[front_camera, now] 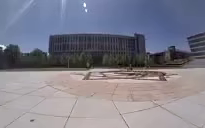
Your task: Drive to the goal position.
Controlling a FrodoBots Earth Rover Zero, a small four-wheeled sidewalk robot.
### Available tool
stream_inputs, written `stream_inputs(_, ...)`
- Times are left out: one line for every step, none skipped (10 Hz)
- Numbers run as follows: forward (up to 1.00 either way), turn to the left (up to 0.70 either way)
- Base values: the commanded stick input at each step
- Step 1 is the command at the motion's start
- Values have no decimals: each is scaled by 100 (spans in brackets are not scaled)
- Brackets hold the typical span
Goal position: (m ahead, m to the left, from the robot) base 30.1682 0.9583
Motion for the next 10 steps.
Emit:
stream_inputs(49,0)
stream_inputs(49,0)
stream_inputs(49,0)
stream_inputs(49,0)
stream_inputs(49,0)
stream_inputs(49,0)
stream_inputs(49,0)
stream_inputs(49,0)
stream_inputs(49,0)
stream_inputs(49,0)
